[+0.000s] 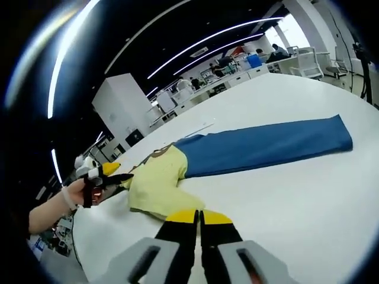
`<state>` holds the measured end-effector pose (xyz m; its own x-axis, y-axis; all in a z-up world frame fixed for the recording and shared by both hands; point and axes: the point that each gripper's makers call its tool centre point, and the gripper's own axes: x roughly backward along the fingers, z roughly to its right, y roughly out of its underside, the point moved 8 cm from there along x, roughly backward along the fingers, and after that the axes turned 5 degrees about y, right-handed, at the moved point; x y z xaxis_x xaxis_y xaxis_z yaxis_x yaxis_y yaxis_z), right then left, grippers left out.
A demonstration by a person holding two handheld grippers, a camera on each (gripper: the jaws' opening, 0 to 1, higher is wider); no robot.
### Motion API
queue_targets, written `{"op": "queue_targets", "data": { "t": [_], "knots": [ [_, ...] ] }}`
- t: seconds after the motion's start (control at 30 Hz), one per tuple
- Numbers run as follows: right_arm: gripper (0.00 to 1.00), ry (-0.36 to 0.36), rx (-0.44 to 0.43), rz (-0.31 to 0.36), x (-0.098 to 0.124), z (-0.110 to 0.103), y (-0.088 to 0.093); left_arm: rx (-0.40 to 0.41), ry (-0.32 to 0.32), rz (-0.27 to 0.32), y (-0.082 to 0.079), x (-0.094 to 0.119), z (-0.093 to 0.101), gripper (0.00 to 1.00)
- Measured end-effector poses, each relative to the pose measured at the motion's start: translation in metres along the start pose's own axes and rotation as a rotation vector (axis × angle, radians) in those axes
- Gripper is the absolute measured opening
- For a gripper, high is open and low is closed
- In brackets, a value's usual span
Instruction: Fold the garment on the visible template until the final outline fits inside the template.
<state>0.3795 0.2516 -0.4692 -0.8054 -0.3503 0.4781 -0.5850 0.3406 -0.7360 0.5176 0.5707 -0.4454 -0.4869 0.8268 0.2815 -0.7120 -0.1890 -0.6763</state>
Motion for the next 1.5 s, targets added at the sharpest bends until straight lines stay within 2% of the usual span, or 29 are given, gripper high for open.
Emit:
{"op": "queue_targets", "data": {
  "t": [0.1, 0.23, 0.43, 0.53, 0.8, 1.1, 1.27, 1.5],
  "knots": [
    [0.0, -0.001, -0.004, 0.002, 0.001, 0.0, 0.0, 0.013, 0.007, -0.026, 0.007, 0.004, 0.001, 0.56],
    [0.0, -0.004, -0.006, 0.006, 0.001, -0.001, 0.001, 0.036, 0.01, -0.087, 0.025, 0.008, 0.001, 0.52],
    [0.0, -0.008, -0.012, 0.008, 0.002, -0.001, 0.001, 0.075, 0.005, -0.129, 0.046, 0.008, -0.003, 0.42],
    [0.0, -0.009, -0.014, 0.008, 0.002, -0.001, 0.002, 0.089, 0.0, -0.146, 0.05, 0.009, -0.003, 0.34],
    [0.0, -0.009, -0.014, 0.009, 0.002, -0.002, 0.002, 0.101, -0.005, -0.152, 0.052, 0.004, -0.002, 0.25],
    [0.0, -0.008, -0.01, 0.01, 0.002, -0.002, 0.003, 0.113, -0.006, -0.145, 0.051, 0.006, 0.002, 0.0],
    [0.0, -0.009, -0.012, 0.012, 0.002, -0.002, 0.002, 0.146, 0.027, -0.121, 0.041, 0.007, 0.013, 0.0],
    [0.0, -0.012, -0.014, 0.008, 0.001, -0.002, 0.003, 0.125, 0.099, -0.05, 0.006, 0.001, 0.042, 0.0]
  ]
}}
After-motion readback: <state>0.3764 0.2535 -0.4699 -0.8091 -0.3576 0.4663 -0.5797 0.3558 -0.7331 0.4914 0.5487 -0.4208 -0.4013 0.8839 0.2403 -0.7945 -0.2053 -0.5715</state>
